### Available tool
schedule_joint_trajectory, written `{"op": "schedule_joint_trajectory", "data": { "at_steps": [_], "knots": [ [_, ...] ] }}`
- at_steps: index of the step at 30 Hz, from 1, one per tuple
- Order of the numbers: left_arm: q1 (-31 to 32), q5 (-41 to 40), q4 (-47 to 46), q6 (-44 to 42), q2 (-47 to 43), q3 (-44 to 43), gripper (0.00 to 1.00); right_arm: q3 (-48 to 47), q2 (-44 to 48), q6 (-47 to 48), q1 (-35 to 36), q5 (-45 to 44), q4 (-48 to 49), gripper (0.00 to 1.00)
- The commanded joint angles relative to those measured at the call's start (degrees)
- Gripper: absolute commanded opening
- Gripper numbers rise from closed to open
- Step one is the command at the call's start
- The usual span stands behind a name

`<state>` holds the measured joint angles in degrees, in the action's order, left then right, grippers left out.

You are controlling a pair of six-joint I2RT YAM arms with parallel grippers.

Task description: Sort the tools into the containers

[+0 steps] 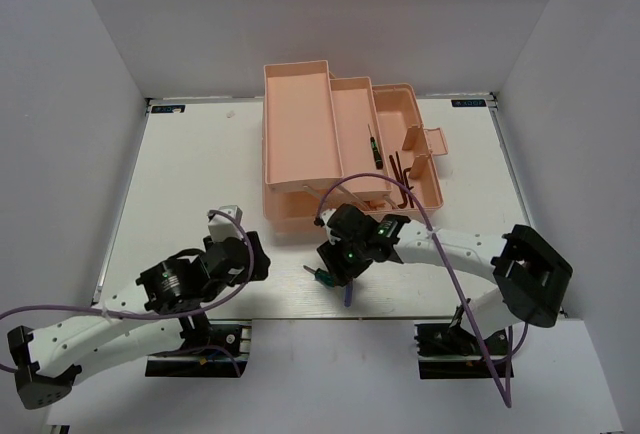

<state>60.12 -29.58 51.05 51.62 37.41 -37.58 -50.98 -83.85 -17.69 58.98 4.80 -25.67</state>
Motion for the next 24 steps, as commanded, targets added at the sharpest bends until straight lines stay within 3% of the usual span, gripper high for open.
{"op": "schedule_joint_trajectory", "data": {
  "at_steps": [1, 9, 15, 24],
  "knots": [
    [0.0, -1.4, 0.7, 3.3, -3.5, 1.5, 0.78, 0.5, -0.6, -0.2, 1.7, -3.7, 1.3, 0.58],
    [0.0, -0.4, 1.8, 3.3, -5.8, 3.0, 0.78, -1.8, -2.5, 3.2, 2.8, -7.8, -0.2, 0.58],
    [0.0, 0.1, 1.2, 3.3, -5.8, 3.6, 0.78, -1.2, -3.4, 2.7, 3.2, -11.0, -2.7, 0.50],
    [0.0, 0.7, 0.7, 3.3, -5.8, 4.1, 0.78, -0.5, -4.5, 1.7, 3.3, -10.7, -3.1, 0.50]
  ]
}}
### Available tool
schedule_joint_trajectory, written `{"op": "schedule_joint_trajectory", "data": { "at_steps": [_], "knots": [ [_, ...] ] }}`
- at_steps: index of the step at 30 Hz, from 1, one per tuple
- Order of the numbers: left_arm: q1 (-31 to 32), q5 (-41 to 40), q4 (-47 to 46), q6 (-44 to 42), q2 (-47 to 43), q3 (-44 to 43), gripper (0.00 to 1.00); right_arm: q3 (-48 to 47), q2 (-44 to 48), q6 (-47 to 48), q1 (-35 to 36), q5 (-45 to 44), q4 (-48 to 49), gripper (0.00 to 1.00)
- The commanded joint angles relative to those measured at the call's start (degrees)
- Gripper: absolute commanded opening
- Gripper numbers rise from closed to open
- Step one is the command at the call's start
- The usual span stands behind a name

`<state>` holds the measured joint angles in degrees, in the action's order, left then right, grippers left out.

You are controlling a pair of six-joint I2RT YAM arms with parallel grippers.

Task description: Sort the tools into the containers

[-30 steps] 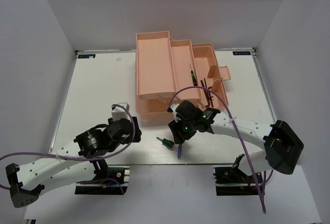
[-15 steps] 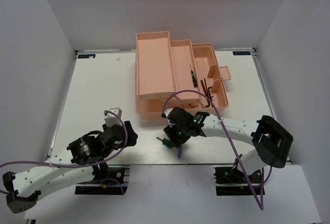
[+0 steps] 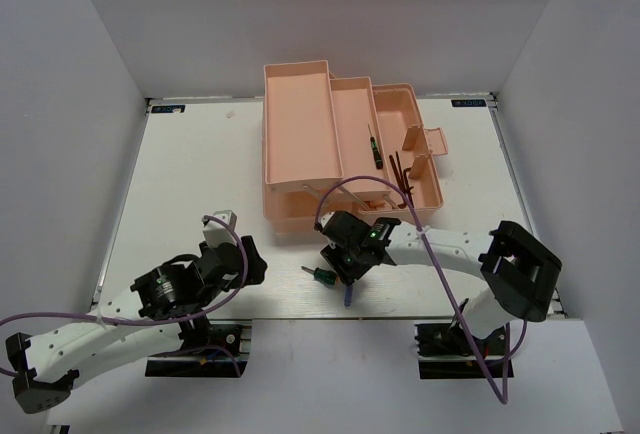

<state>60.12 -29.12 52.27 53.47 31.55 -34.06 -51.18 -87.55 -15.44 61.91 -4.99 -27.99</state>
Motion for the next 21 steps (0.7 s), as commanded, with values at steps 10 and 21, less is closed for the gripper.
{"op": "schedule_joint_trajectory", "data": {
  "at_steps": [10, 21],
  "knots": [
    [0.0, 2.4, -4.5, 0.4, 2.5, 1.6, 0.78, 0.7, -5.3, -1.8, 0.1, 2.6, -0.1, 0.46],
    [0.0, 8.3, -19.3, -1.8, 12.1, 5.1, 0.78, 1.3, -0.3, 2.7, 0.0, 4.0, -1.6, 0.00]
  ]
}}
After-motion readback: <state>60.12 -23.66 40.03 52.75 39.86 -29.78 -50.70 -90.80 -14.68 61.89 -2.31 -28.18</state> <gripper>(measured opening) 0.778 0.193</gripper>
